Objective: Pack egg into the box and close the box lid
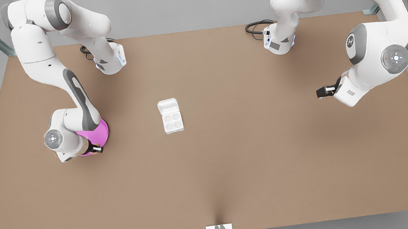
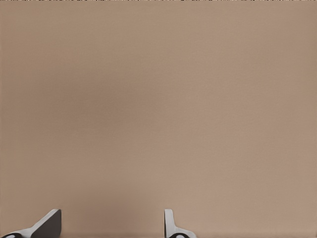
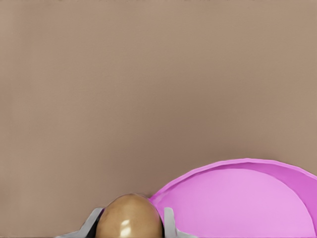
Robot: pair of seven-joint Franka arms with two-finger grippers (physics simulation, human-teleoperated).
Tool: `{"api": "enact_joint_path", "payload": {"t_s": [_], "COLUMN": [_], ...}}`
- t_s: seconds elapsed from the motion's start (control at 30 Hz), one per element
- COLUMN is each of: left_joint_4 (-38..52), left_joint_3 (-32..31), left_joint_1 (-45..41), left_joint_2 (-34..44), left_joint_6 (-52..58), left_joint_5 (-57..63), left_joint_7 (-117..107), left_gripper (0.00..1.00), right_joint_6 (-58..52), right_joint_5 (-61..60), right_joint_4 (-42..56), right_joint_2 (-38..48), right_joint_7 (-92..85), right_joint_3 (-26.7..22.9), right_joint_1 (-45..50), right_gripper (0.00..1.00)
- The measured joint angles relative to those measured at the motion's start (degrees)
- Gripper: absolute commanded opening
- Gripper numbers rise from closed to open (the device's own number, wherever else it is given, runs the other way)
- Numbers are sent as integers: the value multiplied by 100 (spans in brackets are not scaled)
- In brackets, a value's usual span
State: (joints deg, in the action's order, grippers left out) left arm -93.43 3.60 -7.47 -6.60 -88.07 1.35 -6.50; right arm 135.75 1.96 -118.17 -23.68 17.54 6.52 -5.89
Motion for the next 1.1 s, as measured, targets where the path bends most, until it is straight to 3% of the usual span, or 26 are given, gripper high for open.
{"api": "enact_joint_path", "payload": {"t_s": [0.17, 0.3, 0.7, 0.73, 0.77, 0.97, 1.1], "left_joint_4": [0, 0, 0, 0, 0, 0, 114], "left_joint_3": [0, -6, 0, 0, -2, -3, -44], "left_joint_1": [-2, 0, -4, -1, 3, -1, -130], "left_joint_2": [-9, -9, -17, -18, -18, -18, -140], "left_joint_6": [-26, -26, -26, -26, -26, -31, -99], "left_joint_5": [2, 3, 4, 4, 4, 2, -16], "left_joint_7": [0, 0, -9, -8, -9, -9, -322], "left_gripper": [100, 100, 100, 100, 100, 100, 100], "right_joint_6": [-2, -11, -82, -82, -83, -142, -1310], "right_joint_5": [-35, -370, -727, -728, -732, -740, -736], "right_joint_4": [356, 352, 489, 488, 488, 472, 495], "right_joint_2": [-163, -183, -534, -565, -560, -421, 520], "right_joint_7": [1563, 1693, 1697, 1696, 1707, 1744, 1346], "right_joint_3": [21, 60, 315, 315, 315, 341, 317], "right_joint_1": [1546, 2490, 2935, 2935, 2935, 2932, 2240], "right_gripper": [55, 55, 55, 59, 99, 100, 100]}}
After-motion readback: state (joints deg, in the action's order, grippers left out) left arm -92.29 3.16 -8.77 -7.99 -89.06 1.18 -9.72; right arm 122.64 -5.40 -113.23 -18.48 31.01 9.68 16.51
